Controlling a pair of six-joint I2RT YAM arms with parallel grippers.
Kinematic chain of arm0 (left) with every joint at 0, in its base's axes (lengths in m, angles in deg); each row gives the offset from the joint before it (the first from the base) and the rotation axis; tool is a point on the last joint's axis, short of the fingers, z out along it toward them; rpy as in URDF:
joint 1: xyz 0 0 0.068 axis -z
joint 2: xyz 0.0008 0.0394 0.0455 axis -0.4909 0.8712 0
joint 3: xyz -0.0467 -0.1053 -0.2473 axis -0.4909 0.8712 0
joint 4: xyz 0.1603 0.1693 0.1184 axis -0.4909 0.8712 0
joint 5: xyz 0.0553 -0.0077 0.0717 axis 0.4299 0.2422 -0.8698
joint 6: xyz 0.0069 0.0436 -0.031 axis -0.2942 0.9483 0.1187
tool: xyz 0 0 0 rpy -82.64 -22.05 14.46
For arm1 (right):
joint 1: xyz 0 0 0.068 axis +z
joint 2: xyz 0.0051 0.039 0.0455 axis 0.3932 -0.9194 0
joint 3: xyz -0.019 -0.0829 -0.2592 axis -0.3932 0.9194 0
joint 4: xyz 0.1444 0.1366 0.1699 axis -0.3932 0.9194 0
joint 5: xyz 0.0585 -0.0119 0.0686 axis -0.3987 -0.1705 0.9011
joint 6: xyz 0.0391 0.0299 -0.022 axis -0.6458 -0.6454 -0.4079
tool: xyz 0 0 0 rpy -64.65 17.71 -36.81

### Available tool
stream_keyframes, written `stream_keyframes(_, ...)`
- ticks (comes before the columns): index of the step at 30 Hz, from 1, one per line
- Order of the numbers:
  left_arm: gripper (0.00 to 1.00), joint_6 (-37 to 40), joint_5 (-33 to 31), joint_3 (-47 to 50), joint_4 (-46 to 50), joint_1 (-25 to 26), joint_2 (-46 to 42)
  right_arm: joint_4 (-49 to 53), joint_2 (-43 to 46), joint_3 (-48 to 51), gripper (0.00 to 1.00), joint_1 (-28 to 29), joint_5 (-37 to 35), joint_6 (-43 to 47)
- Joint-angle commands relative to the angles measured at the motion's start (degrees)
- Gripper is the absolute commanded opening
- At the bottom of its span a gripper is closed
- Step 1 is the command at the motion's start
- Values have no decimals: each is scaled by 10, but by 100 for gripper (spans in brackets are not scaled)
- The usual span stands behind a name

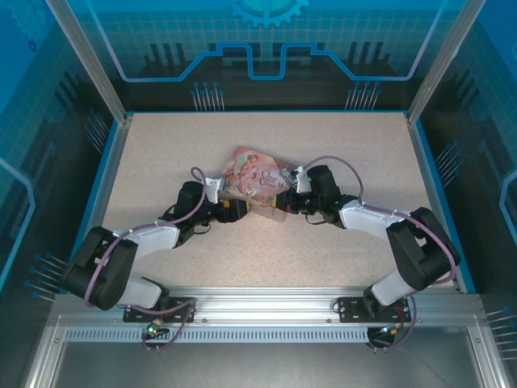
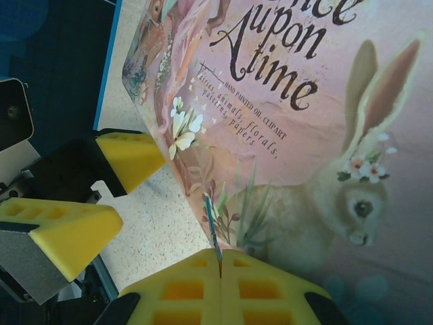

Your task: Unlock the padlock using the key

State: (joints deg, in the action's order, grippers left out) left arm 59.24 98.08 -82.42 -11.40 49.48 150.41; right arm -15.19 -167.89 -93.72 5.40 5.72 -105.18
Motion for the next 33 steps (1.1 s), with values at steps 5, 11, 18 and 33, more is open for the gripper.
stream_keyframes(5,83,-8,17,13,-70,-1,37,58,-21,-28,0,2,-18,39)
stream_keyframes(11,83,3,15,40,-167,-1,81,66,-25,-30,0,2,-21,49)
stream_keyframes(18,78,27,7,64,-280,-1,148,73,-29,-28,0,2,-25,60)
stream_keyframes(33,73,13,27,51,-343,5,217,78,-31,-26,0,2,-31,66)
